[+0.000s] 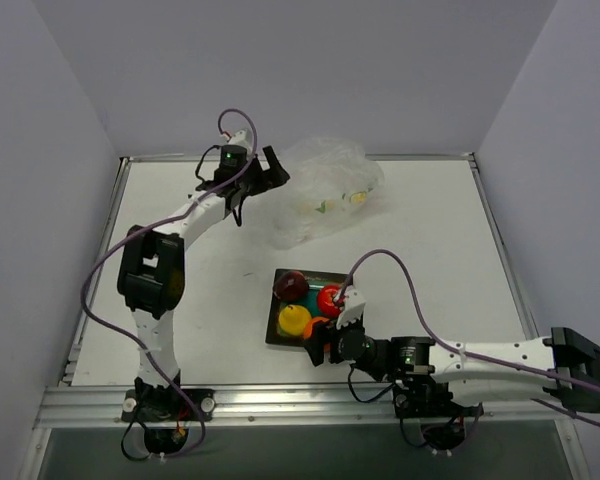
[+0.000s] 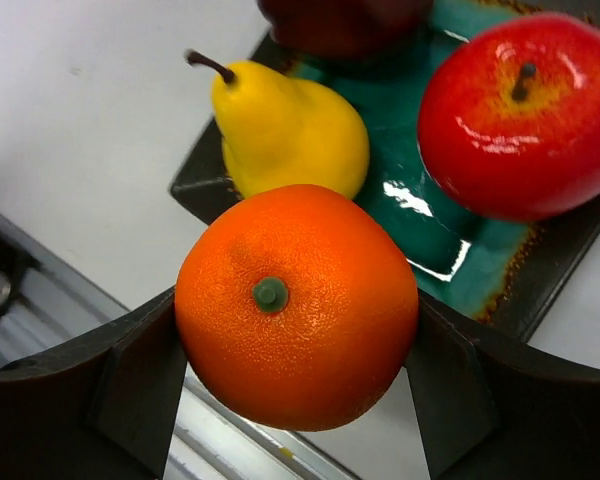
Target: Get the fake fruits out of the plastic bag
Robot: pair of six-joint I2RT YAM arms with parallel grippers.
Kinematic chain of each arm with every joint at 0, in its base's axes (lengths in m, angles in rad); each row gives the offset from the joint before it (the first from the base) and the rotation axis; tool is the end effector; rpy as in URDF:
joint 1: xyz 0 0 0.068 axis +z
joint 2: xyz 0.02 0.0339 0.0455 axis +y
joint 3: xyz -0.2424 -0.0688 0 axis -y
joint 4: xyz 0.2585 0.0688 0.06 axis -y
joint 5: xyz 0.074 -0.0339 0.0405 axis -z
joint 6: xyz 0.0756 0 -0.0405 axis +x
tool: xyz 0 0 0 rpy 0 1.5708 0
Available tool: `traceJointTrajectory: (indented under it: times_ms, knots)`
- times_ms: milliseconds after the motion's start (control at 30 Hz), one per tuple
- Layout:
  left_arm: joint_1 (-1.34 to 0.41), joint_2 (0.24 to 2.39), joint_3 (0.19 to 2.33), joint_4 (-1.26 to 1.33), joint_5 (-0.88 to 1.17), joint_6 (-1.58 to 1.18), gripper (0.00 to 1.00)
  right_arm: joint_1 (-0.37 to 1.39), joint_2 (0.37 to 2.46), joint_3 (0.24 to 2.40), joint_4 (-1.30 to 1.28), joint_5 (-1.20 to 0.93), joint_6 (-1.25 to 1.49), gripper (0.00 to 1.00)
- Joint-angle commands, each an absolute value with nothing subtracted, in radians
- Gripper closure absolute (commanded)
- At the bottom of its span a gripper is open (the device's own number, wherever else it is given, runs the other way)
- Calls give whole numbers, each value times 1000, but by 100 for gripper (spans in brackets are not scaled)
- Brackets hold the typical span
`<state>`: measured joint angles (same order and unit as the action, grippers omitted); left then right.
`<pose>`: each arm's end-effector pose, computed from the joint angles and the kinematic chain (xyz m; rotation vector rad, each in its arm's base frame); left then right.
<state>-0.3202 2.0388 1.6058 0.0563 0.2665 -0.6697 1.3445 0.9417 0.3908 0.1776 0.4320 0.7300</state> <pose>0.4928 -0.1844 0.2218 -0.1714 2.0388 -0.8983 0.0896 0.2481 0.1733 -0.3212 2.0078 0.9569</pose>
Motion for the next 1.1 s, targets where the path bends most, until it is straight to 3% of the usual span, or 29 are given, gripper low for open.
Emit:
traceJointTrajectory:
  times_ms: [0, 267, 433, 600, 667, 800, 867, 1067]
  knots:
    - [-318, 1829, 1516, 115, 190, -675, 6, 1376, 1029, 411, 149, 620, 822, 54]
    - [-339, 1517, 1169, 163, 80, -699, 6, 1371, 1166, 440, 176, 733, 844, 54]
    - [-406, 1353, 1004, 160, 69, -712, 6, 1342, 1207, 420, 238, 700, 845, 49]
    - [-486, 1218, 951, 100, 55, -681, 6, 1325, 1241, 417, 293, 673, 848, 35]
    - [-500, 1163, 940, 55, 60, -675, 6, 1322, 1253, 426, 293, 670, 845, 21]
    - [-505, 1054, 928, -36, 71, -644, 6, 1322, 1240, 442, 262, 627, 848, 5]
    - [-506, 990, 931, -106, 55, -617, 6, 1328, 1213, 454, 210, 604, 860, 0]
    - [-508, 878, 969, -284, 46, -540, 6, 1353, 1082, 504, 46, 572, 848, 0]
